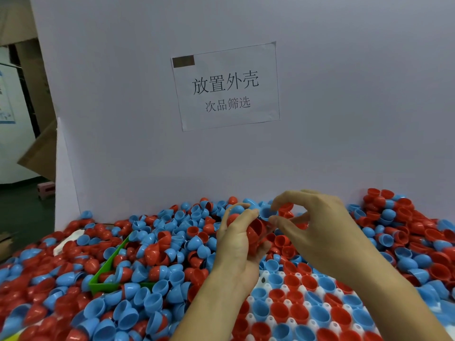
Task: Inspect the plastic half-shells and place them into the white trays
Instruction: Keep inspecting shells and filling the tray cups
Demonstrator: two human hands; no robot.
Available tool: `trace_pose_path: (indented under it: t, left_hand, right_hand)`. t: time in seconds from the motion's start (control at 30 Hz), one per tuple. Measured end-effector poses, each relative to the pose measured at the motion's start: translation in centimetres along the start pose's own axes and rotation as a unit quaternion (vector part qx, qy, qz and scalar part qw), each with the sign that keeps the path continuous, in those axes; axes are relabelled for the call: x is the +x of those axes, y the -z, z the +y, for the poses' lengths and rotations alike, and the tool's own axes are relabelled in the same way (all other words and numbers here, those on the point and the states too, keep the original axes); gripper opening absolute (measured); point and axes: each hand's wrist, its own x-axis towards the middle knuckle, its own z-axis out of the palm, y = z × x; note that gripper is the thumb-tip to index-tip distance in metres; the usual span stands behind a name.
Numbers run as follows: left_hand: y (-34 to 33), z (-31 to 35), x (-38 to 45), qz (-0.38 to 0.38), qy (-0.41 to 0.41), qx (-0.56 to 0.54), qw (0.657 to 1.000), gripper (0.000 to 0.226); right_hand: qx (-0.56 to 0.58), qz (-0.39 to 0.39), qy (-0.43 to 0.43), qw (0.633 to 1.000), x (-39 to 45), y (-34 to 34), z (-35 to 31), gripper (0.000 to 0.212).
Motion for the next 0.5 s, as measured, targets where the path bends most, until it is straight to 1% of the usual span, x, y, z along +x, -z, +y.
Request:
trace_pose_path:
  t: [0.03,0.1,0.13,0.27,0.43,0.5]
  left_hand:
    - [-0.01,0.01,0.0,0.0,0.002,0.0,1.0,0.017]
    - [-0.03,-0.01,0.01,0.001,0.008,0.003,1.0,0.022]
    - [-0.06,-0.04,-0.02,-0.002,0.013,0.002,1.0,0.023]
    - [-0.36,-0.18,-0.32,-0.026,0.031,-0.013,0.999,0.018]
    - [-0.31,-0.41,-0.29,-0.02,0.038,-0.023,0.999,0.039]
    - [-0.27,-0.38,-0.27,-0.011,0.049,-0.029,0.998,0.043]
  right_hand:
    - [-0.002,0.002,0.003,1.0,0.04,0.02,-0.06,0.006]
    - [-0.002,0.011,0.008,1.0,0.05,-0.03,-0.14,0.016]
    - [0.003,0.018,0.009,1.0,0.07,-0.1,-0.18,0.018]
    - [0.023,0.035,0.004,0.999,0.2,-0.29,-0.51,0.01]
    - [0.031,0.02,-0.01,0.999,0.2,-0.35,-0.46,0.016]
    - [0.045,0.01,-0.022,0.999,0.07,-0.29,-0.64,0.017]
